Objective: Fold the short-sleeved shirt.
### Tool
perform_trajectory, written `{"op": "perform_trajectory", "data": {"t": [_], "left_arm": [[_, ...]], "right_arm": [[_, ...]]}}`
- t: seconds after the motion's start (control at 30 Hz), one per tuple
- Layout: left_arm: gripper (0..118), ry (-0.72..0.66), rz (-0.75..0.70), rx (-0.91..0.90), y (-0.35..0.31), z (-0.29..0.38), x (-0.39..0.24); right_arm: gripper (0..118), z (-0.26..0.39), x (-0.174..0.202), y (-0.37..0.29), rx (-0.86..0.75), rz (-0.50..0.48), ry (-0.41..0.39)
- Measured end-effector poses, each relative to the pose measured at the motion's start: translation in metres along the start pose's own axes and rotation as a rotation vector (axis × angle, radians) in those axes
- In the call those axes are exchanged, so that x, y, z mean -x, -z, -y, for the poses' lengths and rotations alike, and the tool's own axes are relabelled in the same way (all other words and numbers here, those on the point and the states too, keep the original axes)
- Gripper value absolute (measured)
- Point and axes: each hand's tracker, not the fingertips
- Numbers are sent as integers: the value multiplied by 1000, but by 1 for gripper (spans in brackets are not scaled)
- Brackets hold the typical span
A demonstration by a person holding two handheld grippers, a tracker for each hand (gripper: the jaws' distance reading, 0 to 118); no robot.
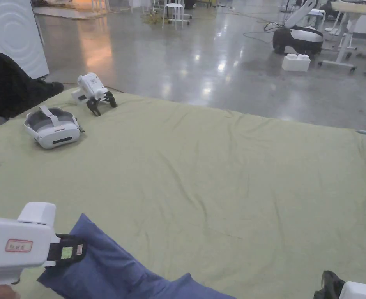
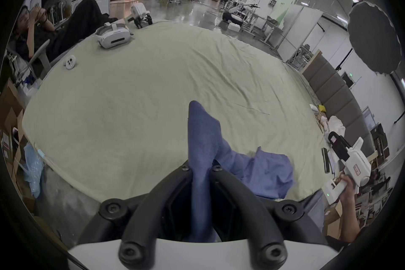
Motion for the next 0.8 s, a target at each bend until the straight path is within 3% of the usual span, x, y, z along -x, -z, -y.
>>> {"op": "perform_trajectory", "data": {"t": [0.23, 0.5, 0.57, 0.8], "left_arm": [[5, 213, -15, 94, 37, 23, -82], [6, 242, 128, 171, 84, 55, -153], [6, 191, 121, 181, 102, 62, -167], [6, 207, 48, 229, 159, 84, -198]], "right_arm": [[0, 4, -3, -2, 1, -1, 8], [0, 10, -15, -6, 12, 23, 27], [0, 12, -17, -7, 15, 27, 30], [0, 17, -23, -12, 26, 45, 39]]}}
